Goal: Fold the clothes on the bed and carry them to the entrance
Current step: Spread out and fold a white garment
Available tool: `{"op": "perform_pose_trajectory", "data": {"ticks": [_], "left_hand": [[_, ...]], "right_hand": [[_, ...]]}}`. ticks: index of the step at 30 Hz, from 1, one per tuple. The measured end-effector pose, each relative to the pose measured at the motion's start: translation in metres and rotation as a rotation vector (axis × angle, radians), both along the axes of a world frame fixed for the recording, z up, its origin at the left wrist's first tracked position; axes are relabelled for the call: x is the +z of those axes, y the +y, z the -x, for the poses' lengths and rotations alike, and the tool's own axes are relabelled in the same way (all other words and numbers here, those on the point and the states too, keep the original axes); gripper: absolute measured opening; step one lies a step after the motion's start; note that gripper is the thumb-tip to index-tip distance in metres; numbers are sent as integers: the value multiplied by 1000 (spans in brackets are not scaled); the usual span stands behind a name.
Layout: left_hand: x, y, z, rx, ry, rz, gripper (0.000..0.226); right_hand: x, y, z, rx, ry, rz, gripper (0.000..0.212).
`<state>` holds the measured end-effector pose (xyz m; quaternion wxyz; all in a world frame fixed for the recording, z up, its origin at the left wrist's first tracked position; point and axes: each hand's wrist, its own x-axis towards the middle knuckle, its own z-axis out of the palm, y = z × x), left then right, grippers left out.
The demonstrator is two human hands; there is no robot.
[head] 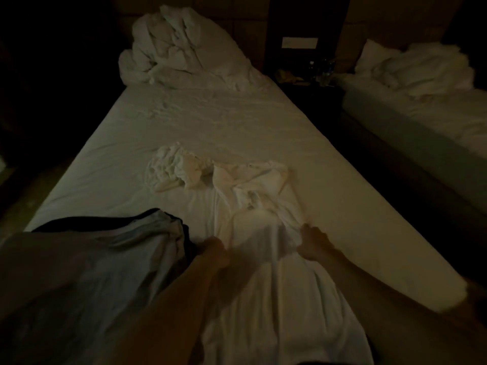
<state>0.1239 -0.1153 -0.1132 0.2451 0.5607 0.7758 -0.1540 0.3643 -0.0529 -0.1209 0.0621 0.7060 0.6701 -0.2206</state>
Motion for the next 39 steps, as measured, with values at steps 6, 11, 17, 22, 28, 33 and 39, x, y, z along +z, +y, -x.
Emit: {"op": "perform_pose_trajectory", "data": {"ticks": [6, 11, 17, 22, 28, 33, 39], "left_hand": [[6, -72, -18, 32, -14, 14, 72], [-5, -114, -33, 201, -151, 42, 102], [-7, -151, -52, 100, 7, -36, 85], [-14, -167, -56, 70, -197, -121, 84], [-22, -182, -52, -187, -28, -376, 74], [-30, -190, -31, -493, 179, -440, 49], [-33, -185, -17, -697, 79, -358, 51]], "right_hand": [[-21, -84, -59, -210, 56, 16, 82], [-19, -114, -81, -16, 94, 135, 77], [-17, -143, -81, 90, 324, -90, 29], [-17, -161, -69, 126, 324, -274, 43], [-37, -182, -57, 357, 376, -242, 33], [-61, -179, -82, 710, 28, -248, 74], [-64, -170, -95, 963, -141, -235, 119]]}}
